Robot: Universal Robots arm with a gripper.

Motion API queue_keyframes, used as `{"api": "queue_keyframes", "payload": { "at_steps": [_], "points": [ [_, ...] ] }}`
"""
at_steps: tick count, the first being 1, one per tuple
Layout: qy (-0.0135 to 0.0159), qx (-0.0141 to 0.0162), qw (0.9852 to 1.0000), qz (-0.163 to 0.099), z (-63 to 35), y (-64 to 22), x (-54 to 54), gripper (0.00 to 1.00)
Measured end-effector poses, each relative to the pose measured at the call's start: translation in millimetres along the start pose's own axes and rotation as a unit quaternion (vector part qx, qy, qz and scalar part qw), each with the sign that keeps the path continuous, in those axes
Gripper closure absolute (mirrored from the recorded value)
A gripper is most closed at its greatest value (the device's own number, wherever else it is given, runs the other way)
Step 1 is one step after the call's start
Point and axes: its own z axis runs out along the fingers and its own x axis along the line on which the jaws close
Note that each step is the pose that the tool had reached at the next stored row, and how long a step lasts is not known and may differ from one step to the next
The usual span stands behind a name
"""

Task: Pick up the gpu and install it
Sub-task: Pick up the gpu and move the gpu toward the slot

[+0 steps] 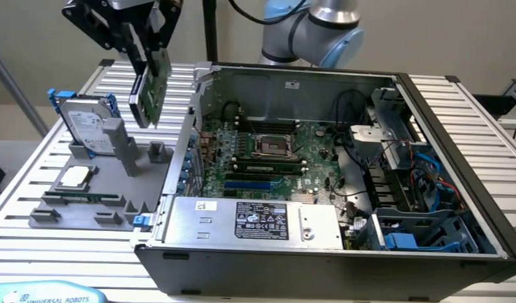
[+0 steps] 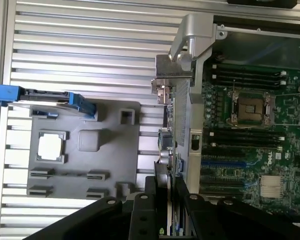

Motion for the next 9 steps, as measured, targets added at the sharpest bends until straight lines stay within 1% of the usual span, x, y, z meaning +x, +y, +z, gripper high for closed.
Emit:
{"api": "queue_keyframes", "payload": {
  "at_steps": [2, 4, 6, 9],
  "points": [
    [0.0013, -0.0001, 1.0000, 0.000, -6.7, 0.3, -9.6, 0.74],
    [0.0027, -0.0003, 1.0000, 0.000, -11.2, 0.4, -19.2, 0.74],
    [0.0043, -0.0002, 1.0000, 0.000, -14.1, 0.4, -28.6, 0.74],
    [0.0063, -0.0003, 1.0000, 0.001, -15.8, 0.1, -42.2, 0.74]
  ]
}}
